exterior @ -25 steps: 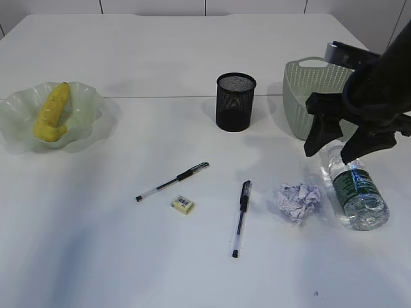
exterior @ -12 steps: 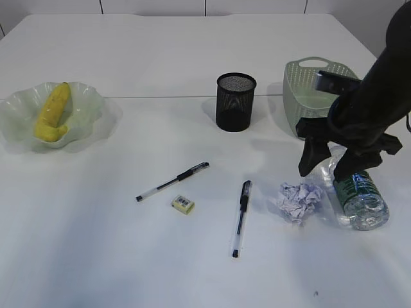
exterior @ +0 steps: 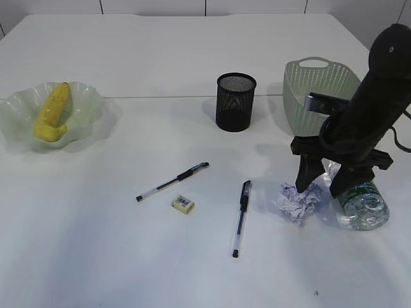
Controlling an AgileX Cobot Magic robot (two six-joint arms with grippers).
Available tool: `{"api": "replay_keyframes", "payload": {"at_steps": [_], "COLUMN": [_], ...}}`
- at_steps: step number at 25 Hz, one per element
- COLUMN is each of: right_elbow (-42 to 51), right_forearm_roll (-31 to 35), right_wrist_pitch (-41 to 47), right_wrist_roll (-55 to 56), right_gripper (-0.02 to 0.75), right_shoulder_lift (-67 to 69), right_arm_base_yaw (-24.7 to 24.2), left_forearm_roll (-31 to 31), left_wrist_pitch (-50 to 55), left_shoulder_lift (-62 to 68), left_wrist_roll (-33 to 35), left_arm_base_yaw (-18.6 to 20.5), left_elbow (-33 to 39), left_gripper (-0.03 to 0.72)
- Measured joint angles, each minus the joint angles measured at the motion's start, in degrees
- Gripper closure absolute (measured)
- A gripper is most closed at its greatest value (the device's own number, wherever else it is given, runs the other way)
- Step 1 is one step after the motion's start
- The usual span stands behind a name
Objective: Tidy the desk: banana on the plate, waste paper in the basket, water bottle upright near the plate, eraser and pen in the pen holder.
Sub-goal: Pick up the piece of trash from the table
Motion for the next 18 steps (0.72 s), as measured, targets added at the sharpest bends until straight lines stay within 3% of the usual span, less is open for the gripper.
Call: {"api": "replay_keyframes", "payload": {"at_steps": [18], "right_elbow": [-0.09], "right_forearm_roll": [4.75], "right_wrist_pitch": [-2.92], "right_wrist_roll": [-1.8], "right_gripper": [0.244], "right_shoulder_lift": [2.12], "right_arm_base_yaw": [0.0], "left_forearm_roll": [-0.98], "left_wrist_pitch": [0.0], "left_shoulder_lift": [0.0], "left_wrist_roll": [0.0], "left_arm_base_yaw": [-0.04], "left_elbow": [0.0], "left_gripper": [0.384]}}
